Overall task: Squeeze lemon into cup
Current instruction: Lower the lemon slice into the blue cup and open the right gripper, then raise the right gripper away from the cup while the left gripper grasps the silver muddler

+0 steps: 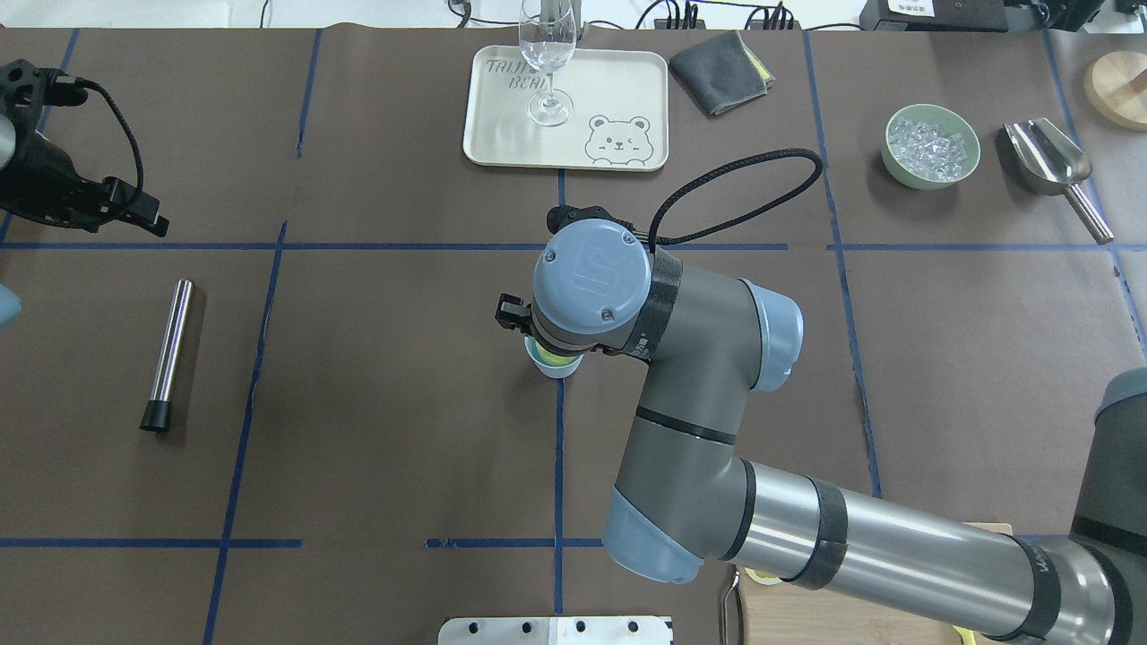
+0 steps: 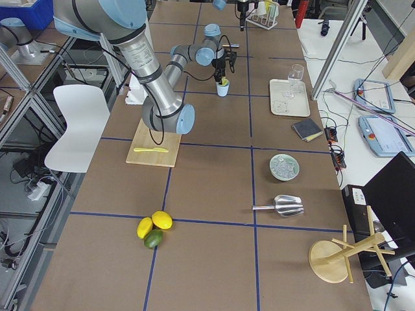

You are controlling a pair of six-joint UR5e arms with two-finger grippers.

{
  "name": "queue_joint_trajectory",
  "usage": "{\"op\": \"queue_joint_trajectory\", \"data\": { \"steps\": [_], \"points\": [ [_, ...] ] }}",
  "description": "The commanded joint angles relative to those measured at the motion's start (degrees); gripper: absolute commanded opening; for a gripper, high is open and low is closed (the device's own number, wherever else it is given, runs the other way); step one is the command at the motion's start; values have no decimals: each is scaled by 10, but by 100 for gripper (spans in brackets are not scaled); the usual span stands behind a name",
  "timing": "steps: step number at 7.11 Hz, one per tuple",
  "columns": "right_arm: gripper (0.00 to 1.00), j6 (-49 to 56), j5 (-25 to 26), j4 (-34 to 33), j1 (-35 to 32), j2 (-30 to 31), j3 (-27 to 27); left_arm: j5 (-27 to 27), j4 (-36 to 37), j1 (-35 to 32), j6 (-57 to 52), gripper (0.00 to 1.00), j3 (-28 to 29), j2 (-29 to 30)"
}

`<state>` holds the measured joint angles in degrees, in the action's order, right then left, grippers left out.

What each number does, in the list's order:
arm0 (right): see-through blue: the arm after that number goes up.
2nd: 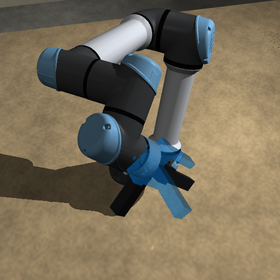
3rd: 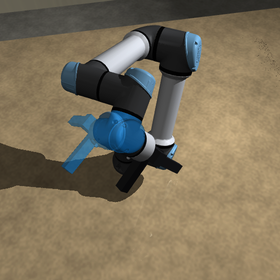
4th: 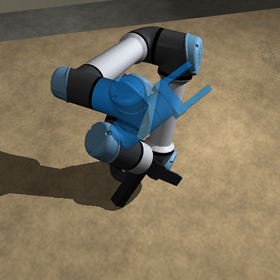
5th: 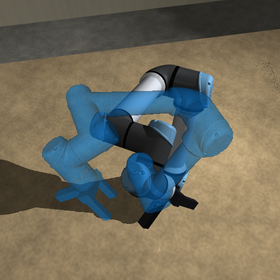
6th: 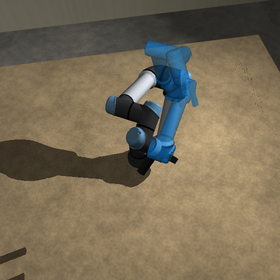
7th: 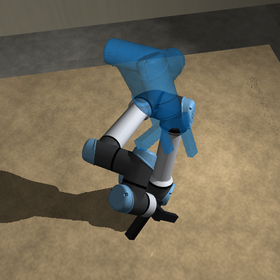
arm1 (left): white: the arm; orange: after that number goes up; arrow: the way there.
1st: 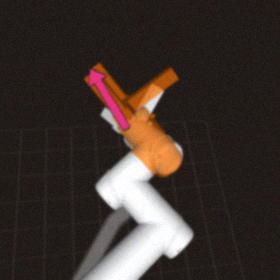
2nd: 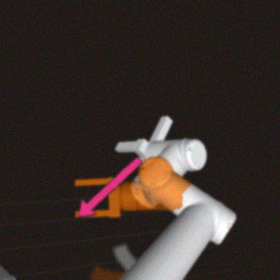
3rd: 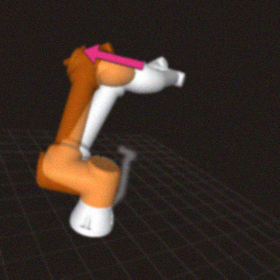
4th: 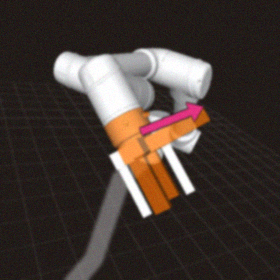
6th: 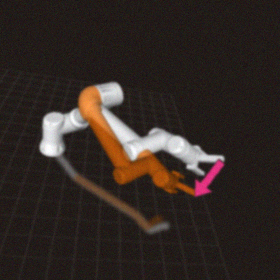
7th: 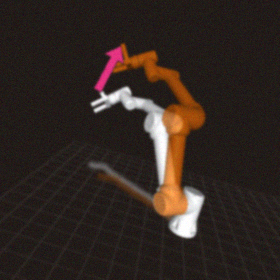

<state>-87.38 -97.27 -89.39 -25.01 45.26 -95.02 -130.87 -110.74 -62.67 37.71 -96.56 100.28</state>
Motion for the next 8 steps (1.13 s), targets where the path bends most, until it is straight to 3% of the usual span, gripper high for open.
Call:
{"op": "queue_joint_trajectory", "data": {
  "steps": [1, 2, 3, 5, 8],
  "points": [
    [91, 3, 0, 0, 0, -1, -3, 0, 0, 0, 0, 100, 1, 0],
    [92, 5, -19, -1, -4, -1, -7, 0, -1, 0, 1, 100, 4, 1],
    [100, 12, -51, -5, -21, 6, -22, -1, -1, 1, 3, 100, 7, 0],
    [100, 45, -89, -7, -65, 47, -53, 0, -1, 11, 50, 100, 20, -1],
    [100, 184, -168, -24, -183, 116, -94, 9, 6, 67, 85, 100, 22, -14]
  ]
}}
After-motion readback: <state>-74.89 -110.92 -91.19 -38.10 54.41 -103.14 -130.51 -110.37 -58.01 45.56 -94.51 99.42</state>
